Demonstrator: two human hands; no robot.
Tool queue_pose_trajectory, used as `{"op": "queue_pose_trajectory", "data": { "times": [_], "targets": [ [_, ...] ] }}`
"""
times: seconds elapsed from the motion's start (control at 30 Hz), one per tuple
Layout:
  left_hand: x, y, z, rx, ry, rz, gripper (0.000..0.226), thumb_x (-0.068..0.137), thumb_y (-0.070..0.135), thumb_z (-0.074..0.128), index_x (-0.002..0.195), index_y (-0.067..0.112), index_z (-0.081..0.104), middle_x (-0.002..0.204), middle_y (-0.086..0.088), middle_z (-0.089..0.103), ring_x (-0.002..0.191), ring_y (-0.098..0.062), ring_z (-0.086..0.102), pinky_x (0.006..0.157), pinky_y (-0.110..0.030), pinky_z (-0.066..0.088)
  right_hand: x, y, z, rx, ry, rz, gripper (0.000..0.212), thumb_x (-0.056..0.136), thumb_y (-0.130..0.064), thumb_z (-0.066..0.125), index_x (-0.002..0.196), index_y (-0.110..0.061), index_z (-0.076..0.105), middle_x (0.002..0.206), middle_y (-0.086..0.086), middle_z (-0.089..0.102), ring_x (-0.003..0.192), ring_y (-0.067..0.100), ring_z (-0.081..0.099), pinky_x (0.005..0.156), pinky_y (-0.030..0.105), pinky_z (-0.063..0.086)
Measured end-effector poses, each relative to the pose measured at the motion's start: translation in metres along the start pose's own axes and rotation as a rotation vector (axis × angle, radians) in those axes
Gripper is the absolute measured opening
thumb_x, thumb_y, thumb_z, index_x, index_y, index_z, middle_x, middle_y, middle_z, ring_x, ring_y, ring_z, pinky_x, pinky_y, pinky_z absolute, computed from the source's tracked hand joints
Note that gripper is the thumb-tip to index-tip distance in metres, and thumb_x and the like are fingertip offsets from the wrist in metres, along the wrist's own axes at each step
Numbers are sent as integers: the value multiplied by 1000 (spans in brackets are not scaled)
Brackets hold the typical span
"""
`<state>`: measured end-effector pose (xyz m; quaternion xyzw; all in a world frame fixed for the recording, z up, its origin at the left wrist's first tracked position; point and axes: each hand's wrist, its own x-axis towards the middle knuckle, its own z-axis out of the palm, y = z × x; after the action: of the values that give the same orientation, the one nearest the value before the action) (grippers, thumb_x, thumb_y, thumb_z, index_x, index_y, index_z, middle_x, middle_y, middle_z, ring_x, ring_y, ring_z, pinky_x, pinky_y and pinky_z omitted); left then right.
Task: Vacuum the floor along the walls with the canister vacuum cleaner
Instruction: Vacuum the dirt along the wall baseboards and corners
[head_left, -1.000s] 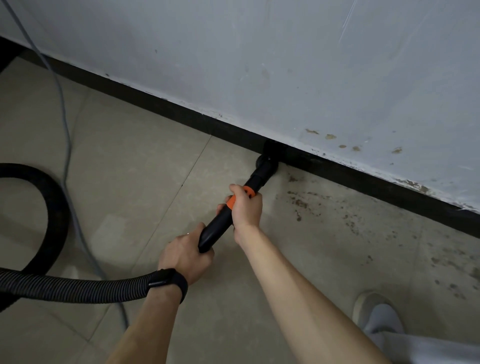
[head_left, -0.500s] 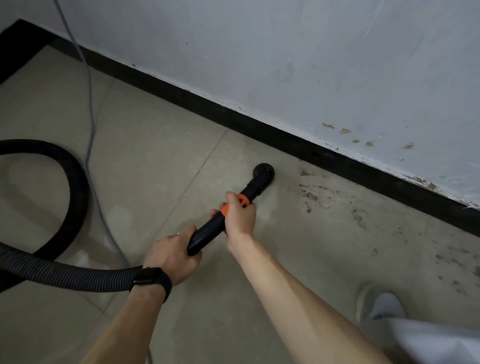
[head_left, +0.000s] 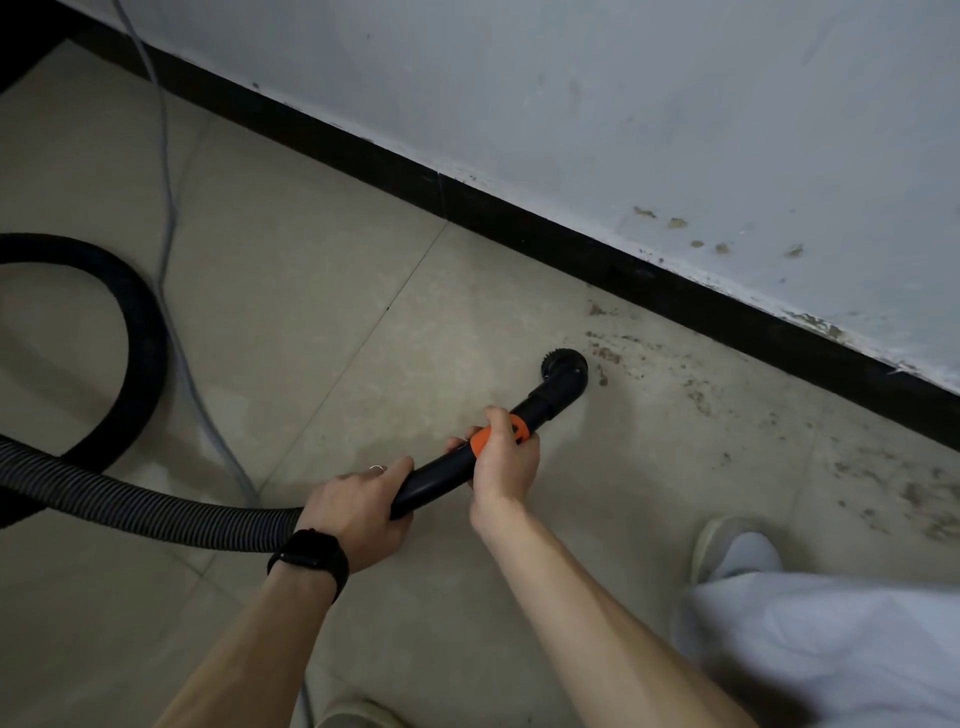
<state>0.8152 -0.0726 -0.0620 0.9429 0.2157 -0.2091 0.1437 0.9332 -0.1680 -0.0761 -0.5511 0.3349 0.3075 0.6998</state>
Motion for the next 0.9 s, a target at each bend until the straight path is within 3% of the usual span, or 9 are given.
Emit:
{"op": "queue_pose_trajectory", "data": {
  "times": [0.27,0.53,0.67,0.9],
  "targets": [
    [14,5,-2,-58,17,-46,24,86,37,54,105,30,41,89,4,63,82,-30,64,64,-34,48,13,-10,9,-2,-22,-14,24,93,-16,66,111,-11,52,70,7,57,57,30,62,62,36,58],
    [30,14,-7,-36,19,-45,23,87,35,55,107,28,43,83,6,57,81,-28,64,60,-30,36,27,-20,12,6,-14,-28,25,94,-16,66,114,-10,53,69,6,58,52,26,62,61,36,57],
    [43,18,-8,-69,16,-22,23,85,34,55,103,29,40,79,8,50,81,-30,64,61,-31,41,36,-30,12,7,3,-54,25,94,-17,66,114,-9,53,68,6,59,52,26,63,61,36,57],
    [60,33,-11,-75,21,-16,25,85,31,55,107,26,43,86,3,59,82,-32,63,61,-32,43,52,-44,11,4,-4,-89,29,93,-17,67,116,-6,53,63,3,59,51,27,63,64,41,59]
  ]
}}
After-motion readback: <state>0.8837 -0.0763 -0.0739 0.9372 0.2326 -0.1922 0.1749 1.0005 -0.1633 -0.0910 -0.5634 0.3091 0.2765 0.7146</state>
